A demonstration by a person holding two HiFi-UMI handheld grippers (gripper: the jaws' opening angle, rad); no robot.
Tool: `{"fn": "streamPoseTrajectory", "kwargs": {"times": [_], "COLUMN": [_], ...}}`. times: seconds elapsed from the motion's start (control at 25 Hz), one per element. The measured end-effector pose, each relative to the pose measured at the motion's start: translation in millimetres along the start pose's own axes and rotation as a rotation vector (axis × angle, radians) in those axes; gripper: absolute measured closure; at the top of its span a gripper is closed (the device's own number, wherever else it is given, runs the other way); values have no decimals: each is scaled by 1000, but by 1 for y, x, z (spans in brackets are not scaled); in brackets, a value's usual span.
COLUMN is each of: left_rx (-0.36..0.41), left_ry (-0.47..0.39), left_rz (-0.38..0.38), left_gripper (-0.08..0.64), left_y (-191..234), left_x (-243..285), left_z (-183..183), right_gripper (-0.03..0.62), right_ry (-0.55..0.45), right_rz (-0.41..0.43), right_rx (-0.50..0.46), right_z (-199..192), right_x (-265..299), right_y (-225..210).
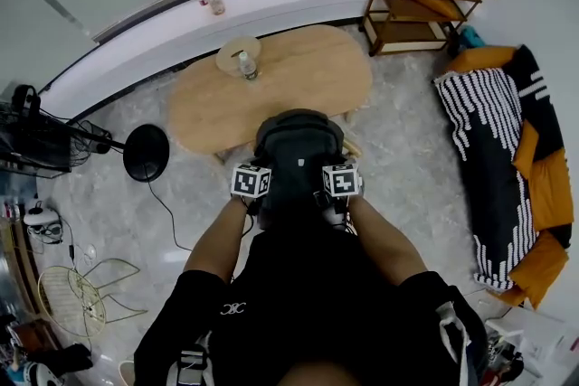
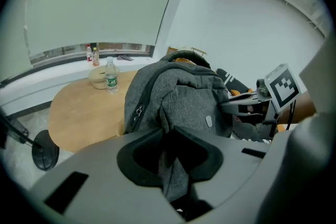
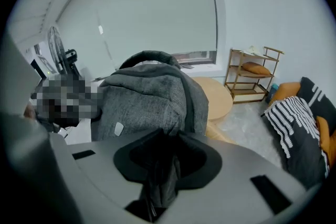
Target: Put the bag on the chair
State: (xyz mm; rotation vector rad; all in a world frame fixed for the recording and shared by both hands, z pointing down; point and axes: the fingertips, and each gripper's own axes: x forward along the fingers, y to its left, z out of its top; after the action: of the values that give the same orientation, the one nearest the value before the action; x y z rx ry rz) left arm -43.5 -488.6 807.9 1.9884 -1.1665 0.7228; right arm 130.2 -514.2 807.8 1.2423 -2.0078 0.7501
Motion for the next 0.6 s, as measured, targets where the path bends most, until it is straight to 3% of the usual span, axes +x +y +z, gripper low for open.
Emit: {"fn": "streamPoseTrajectory", "kwargs": {"times": [0.36,0.52,0.6], "left_rx": [8,-29,-25], "left_ry": [4,-15,-21], "left_rz": [15,44,63], "left_gripper": [486,472,455], "left_y": [5,-1,-6], "left_x": [1,-6,-11], "left_z": [-2,-9,-7], "right_gripper": [495,486,470], "right_ry": [-30,-34,-17], "right_rz": [-45,1,46], "right_rx": [-23,90,103], "right_z": [2,-5,-3], "right_x": [1,-9,-16], "right_y": [6,2,3]}}
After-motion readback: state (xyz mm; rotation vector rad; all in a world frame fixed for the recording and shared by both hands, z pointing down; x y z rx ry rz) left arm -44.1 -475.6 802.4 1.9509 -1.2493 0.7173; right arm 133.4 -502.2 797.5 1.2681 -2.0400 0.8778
